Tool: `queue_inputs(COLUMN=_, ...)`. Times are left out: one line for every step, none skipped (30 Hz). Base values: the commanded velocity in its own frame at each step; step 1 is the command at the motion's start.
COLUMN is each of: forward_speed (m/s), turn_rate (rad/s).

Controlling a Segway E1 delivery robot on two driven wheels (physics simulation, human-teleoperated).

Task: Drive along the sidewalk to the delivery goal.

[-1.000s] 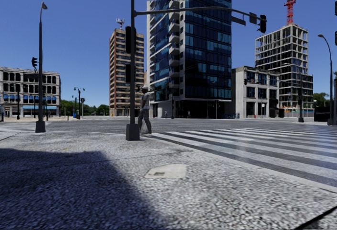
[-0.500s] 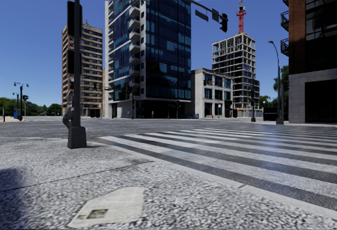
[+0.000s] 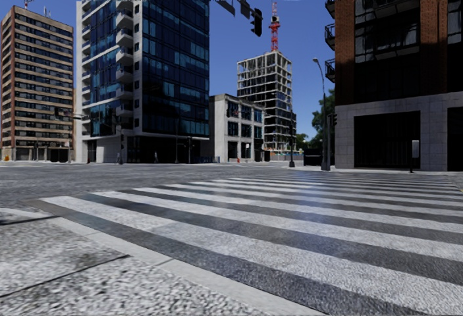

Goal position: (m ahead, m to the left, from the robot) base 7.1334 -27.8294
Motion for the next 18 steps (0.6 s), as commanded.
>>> queue_inputs(forward_speed=2.0, turn_rate=-0.53)
queue_inputs(forward_speed=2.0, turn_rate=-0.53)
queue_inputs(forward_speed=2.0, turn_rate=-0.53)
queue_inputs(forward_speed=2.0, turn_rate=-0.53)
queue_inputs(forward_speed=2.0, turn_rate=-0.53)
queue_inputs(forward_speed=2.0, turn_rate=-0.53)
queue_inputs(forward_speed=2.0, turn_rate=-0.53)
queue_inputs(forward_speed=2.0, turn_rate=-0.53)
queue_inputs(forward_speed=2.0, turn_rate=-0.53)
queue_inputs(forward_speed=2.0, turn_rate=-0.53)
queue_inputs(forward_speed=2.0, turn_rate=-0.53)
queue_inputs(forward_speed=2.0, turn_rate=-0.53)
queue_inputs(forward_speed=2.0, turn_rate=-0.53)
queue_inputs(forward_speed=2.0, turn_rate=-0.43)
queue_inputs(forward_speed=2.0, turn_rate=-0.32)
queue_inputs(forward_speed=2.0, turn_rate=-0.27)
queue_inputs(forward_speed=2.0, turn_rate=-0.15)
queue_inputs(forward_speed=2.0, turn_rate=-0.15)
